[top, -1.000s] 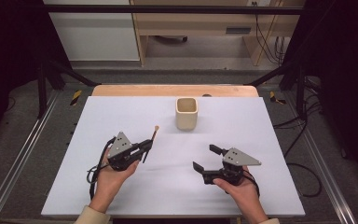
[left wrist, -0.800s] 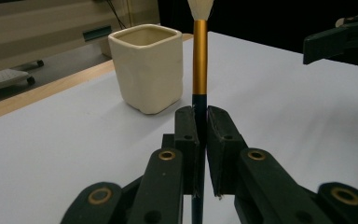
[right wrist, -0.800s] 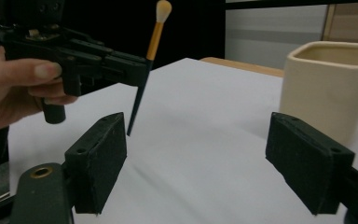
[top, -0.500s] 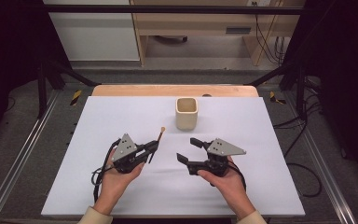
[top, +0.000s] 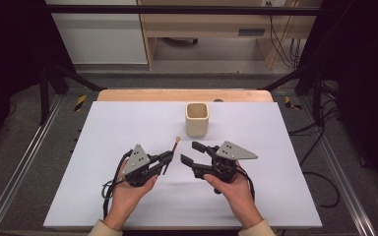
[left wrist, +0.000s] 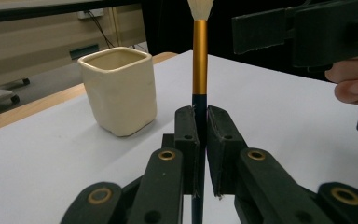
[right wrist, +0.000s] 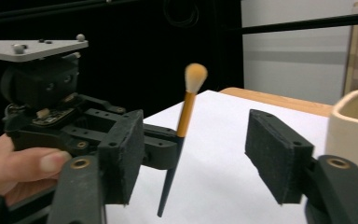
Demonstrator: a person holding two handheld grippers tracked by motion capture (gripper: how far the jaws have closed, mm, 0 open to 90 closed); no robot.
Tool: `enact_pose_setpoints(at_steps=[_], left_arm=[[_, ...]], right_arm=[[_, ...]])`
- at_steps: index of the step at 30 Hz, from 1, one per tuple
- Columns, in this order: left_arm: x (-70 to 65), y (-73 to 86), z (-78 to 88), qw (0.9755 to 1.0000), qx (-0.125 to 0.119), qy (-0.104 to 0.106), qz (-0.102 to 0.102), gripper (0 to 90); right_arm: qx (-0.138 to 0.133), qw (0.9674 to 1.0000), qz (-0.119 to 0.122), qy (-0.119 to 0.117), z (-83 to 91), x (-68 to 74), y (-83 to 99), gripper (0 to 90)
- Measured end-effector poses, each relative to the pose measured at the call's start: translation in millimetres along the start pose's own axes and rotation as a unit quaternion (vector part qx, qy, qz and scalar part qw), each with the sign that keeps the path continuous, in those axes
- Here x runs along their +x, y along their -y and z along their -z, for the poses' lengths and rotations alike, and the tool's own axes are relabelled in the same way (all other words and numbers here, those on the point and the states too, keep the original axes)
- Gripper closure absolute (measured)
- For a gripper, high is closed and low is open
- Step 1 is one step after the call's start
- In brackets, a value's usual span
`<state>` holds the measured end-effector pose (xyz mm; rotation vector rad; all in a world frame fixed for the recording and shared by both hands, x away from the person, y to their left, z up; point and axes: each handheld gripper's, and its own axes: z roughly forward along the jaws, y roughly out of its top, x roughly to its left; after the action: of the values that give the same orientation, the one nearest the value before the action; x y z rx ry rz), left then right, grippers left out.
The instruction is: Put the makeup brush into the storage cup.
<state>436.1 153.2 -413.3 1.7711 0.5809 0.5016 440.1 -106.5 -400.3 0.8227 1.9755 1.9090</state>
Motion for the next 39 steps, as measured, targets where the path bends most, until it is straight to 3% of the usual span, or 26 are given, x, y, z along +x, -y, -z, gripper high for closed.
enact_pose_setpoints(at_steps=[6, 14, 21, 39], left_arm=[[-7.4, -1.3, -3.5, 0.9998, -0.009, 0.018, -0.009, 82.7], [-9.5, -0.7, -4.9, 0.9997, -0.005, 0.022, -0.012, 82.7], [-9.9, 0.2, -5.1, 0.9997, -0.003, 0.023, -0.012, 82.7], [-15.1, -0.5, -7.4, 0.9994, -0.001, 0.028, -0.021, 82.7]], right_arm=[[-0.001, 1.0000, -0.005, 0.003, 3.0, -3.0, 5.7, 41.5], [0.007, 0.9999, -0.010, -0.005, -3.6, 1.3, 9.0, 43.5], [-0.004, 0.9996, -0.024, -0.015, -4.7, 1.3, 9.7, 47.3], [-0.004, 0.9995, -0.029, -0.014, -3.9, -1.2, 10.1, 52.6]])
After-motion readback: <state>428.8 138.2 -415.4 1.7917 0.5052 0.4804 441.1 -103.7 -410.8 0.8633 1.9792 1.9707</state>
